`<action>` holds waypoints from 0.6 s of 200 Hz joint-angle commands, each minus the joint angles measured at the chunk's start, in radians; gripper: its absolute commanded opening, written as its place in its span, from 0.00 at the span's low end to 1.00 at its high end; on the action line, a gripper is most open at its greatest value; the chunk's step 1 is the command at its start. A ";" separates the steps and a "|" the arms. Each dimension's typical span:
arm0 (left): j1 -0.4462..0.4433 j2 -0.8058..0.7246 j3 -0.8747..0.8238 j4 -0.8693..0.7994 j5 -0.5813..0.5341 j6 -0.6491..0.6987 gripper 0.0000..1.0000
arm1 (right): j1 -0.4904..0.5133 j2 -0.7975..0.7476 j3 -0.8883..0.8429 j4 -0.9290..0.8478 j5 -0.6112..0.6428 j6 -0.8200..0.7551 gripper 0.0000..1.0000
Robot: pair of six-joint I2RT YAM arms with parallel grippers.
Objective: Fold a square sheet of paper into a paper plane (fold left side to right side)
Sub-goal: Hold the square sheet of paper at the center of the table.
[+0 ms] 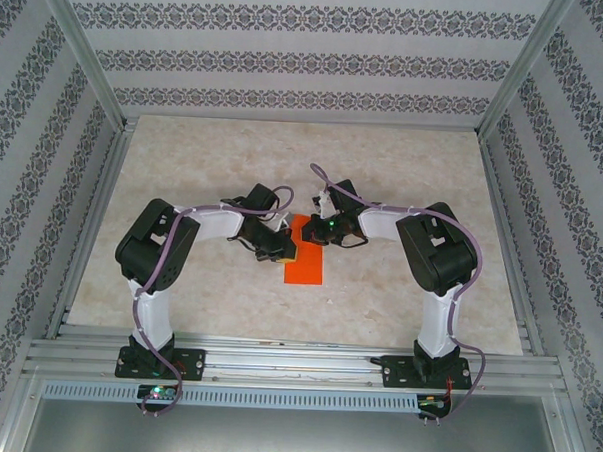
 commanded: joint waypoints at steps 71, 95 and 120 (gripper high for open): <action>-0.028 0.012 -0.039 0.010 -0.085 -0.076 0.00 | 0.002 -0.087 0.051 -0.011 0.002 0.029 0.10; -0.031 0.003 -0.053 0.030 -0.087 -0.107 0.00 | -0.004 -0.157 0.034 -0.038 0.038 0.023 0.18; -0.037 0.001 -0.067 0.059 -0.085 -0.134 0.00 | -0.007 -0.236 -0.017 -0.055 0.059 0.027 0.20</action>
